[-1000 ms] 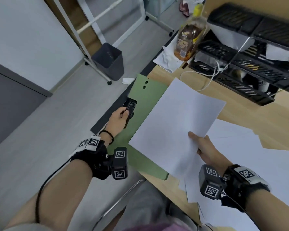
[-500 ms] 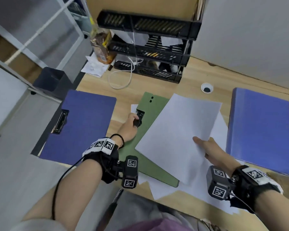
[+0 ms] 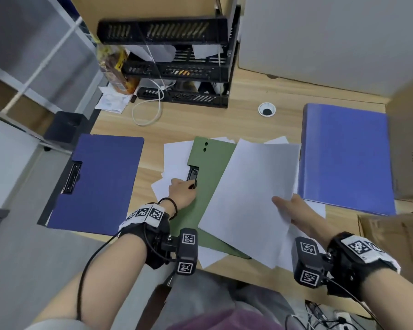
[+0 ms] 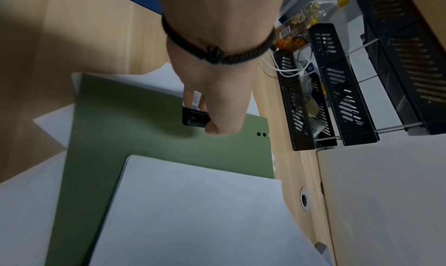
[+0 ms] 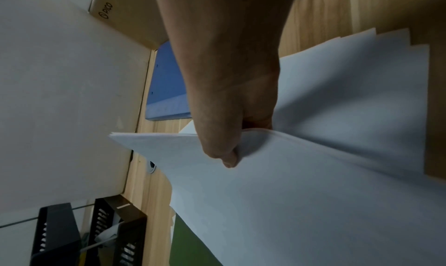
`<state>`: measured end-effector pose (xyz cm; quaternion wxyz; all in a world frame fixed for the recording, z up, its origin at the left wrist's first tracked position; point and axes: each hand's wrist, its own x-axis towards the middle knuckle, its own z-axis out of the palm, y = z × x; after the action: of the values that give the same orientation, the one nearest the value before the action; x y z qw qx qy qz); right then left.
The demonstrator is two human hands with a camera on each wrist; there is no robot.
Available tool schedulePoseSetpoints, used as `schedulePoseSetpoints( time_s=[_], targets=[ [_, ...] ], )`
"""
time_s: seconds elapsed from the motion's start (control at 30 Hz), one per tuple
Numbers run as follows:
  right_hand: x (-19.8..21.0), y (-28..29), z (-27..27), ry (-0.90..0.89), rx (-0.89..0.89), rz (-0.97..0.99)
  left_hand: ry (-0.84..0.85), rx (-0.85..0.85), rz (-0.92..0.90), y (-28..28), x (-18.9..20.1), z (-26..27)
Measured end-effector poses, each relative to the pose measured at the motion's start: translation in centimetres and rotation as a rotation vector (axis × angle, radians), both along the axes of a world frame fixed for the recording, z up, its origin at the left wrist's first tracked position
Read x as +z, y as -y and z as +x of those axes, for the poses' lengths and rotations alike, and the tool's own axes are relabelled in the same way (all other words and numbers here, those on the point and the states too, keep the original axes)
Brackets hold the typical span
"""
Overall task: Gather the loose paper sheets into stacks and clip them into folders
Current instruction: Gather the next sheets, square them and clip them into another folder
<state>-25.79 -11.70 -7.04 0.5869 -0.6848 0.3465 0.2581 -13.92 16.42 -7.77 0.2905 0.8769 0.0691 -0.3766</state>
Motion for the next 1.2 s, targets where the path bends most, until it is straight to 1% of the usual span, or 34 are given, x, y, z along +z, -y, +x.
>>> schedulePoseSetpoints(
  time_s=[0.1, 0.17, 0.37, 0.57, 0.63, 0.73, 0.9, 1.03, 1.1, 1.13, 1.2],
  targets=[
    [0.2, 0.5, -0.5, -0.005, -0.018, 0.021, 0.048, 0.033, -0.051, 0.4, 0.2, -0.5],
    [0.2, 0.5, -0.8, -0.007, -0.022, 0.055, 0.002, 0.004, -0.051, 0.8, 0.2, -0.9],
    [-0.2, -0.1, -2.0, -0.013, -0.088, 0.142, -0.043, 0.042, 0.034, 2.3, -0.3, -1.7],
    [-1.1, -0.3, -3.1, -0.018, -0.153, 0.169, -0.054, 0.199, 0.029, 2.9, 0.5, -1.1],
    [-1.3, -0.2, -3.3, -0.022, -0.168, 0.170, -0.046, 0.262, -0.005, 3.0, 0.6, -0.8],
    [-1.5, 0.1, -3.7, -0.009, -0.176, 0.154, -0.107, 0.356, -0.064, 3.2, 0.8, -0.8],
    [-0.6, 0.7, -4.0, 0.068, -0.223, 0.136, -0.188, 0.302, -0.113, 3.6, 1.4, -1.1],
    [1.7, 0.8, -3.5, 0.163, -0.240, 0.205, -0.221, 0.278, -0.218, 3.3, 1.4, -0.7],
    [3.2, 0.8, -2.8, 0.216, -0.214, 0.215, -0.209, 0.250, -0.287, 3.1, 1.9, -0.9],
    [4.2, 0.8, -2.3, 0.239, -0.192, 0.207, -0.207, 0.243, -0.321, 3.1, 2.9, -1.2],
    [6.0, 0.4, -1.0, 0.286, -0.090, 0.149, -0.201, 0.216, -0.369, 3.2, 5.0, -2.3]
  ],
)
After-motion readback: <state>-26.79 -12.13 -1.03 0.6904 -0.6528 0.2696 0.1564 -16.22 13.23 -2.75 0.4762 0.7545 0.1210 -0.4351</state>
